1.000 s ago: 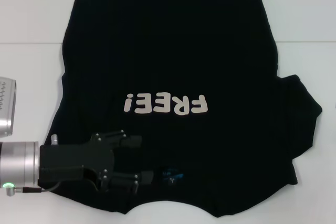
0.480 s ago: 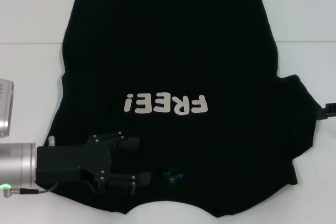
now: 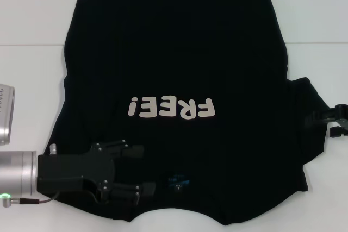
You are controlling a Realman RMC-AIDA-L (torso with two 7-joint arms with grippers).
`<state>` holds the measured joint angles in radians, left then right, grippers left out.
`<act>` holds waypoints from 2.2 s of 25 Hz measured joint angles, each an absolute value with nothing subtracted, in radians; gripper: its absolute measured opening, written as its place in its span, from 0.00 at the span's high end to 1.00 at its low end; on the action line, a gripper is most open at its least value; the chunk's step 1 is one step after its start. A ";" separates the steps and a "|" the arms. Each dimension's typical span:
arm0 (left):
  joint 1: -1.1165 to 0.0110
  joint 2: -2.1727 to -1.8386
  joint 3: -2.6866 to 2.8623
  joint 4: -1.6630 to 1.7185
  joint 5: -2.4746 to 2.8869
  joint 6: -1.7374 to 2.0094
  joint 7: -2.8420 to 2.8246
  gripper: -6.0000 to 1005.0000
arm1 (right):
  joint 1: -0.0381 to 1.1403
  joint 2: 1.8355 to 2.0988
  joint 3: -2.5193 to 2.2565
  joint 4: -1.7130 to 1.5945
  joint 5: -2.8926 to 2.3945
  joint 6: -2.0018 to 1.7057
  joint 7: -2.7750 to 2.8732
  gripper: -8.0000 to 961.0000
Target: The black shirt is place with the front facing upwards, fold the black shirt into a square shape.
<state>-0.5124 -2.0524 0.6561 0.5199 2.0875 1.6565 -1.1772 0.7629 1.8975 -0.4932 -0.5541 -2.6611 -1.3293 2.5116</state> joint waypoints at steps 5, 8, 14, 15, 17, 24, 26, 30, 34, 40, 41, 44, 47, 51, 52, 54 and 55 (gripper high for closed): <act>-0.512 -2.052 0.657 0.520 2.088 1.657 -1.184 0.08 | 0.775 1.905 -0.538 -0.522 -2.661 -1.291 2.516 0.04; -0.512 -2.051 0.657 0.521 2.088 1.657 -1.185 0.08 | 0.776 1.909 -0.544 -0.516 -2.659 -1.279 2.515 0.05; -0.512 -2.051 0.656 0.523 2.088 1.658 -1.186 0.08 | 0.778 1.911 -0.550 -0.521 -2.660 -1.283 2.514 0.05; -0.512 -2.051 0.656 0.523 2.088 1.658 -1.186 0.08 | 0.778 1.912 -0.553 -0.524 -2.661 -1.282 2.514 0.05; -0.512 -2.051 0.654 0.523 2.088 1.660 -1.186 0.08 | 0.776 1.912 -0.556 -0.528 -2.661 -1.278 2.514 0.11; -0.512 -2.051 0.651 0.525 2.088 1.662 -1.198 0.08 | 0.779 1.915 -0.576 -0.527 -2.661 -1.261 2.513 0.32; -0.513 -2.052 0.650 0.526 2.087 1.663 -1.198 0.08 | 0.780 1.918 -0.582 -0.524 -2.662 -1.248 2.516 0.38; -0.513 -2.052 0.649 0.527 2.085 1.663 -1.198 0.08 | 0.783 1.922 -0.584 -0.525 -2.662 -1.241 2.516 0.52; -0.514 -2.052 0.649 0.527 2.085 1.662 -1.198 0.09 | 0.784 1.922 -0.584 -0.527 -2.664 -1.243 2.516 0.73; -0.513 -2.052 0.649 0.526 2.085 1.656 -1.198 0.08 | 0.782 1.917 -0.584 -0.529 -2.664 -1.246 2.516 0.96; -0.513 -2.052 0.649 0.526 2.085 1.656 -1.198 0.08 | 0.780 1.915 -0.584 -0.532 -2.664 -1.247 2.517 0.96; -0.513 -2.052 0.648 0.526 2.084 1.655 -1.198 0.08 | 0.766 1.912 -0.571 -0.565 -2.659 -1.253 2.517 0.98; -0.513 -2.052 0.647 0.526 2.083 1.654 -1.198 0.08 | 0.749 1.907 -0.553 -0.613 -2.642 -1.273 2.517 0.98; -0.512 -2.052 0.647 0.525 2.083 1.654 -1.198 0.08 | 0.726 1.902 -0.547 -0.696 -2.588 -1.326 2.503 0.97; -0.512 -2.052 0.647 0.525 2.083 1.654 -1.198 0.08 | 0.725 1.902 -0.550 -0.704 -2.582 -1.333 2.497 0.96; -0.512 -2.052 0.646 0.523 2.083 1.653 -1.198 0.08 | 0.728 1.902 -0.553 -0.709 -2.578 -1.340 2.487 0.96; -0.512 -2.052 0.646 0.523 2.083 1.653 -1.198 0.09 | 0.734 1.905 -0.554 -0.709 -2.577 -1.343 2.474 0.96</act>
<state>-0.5123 -2.0519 0.6455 0.5234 2.0833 1.6530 -1.1981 0.7335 1.9046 -0.5542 -0.7092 -2.5766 -1.3434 2.4742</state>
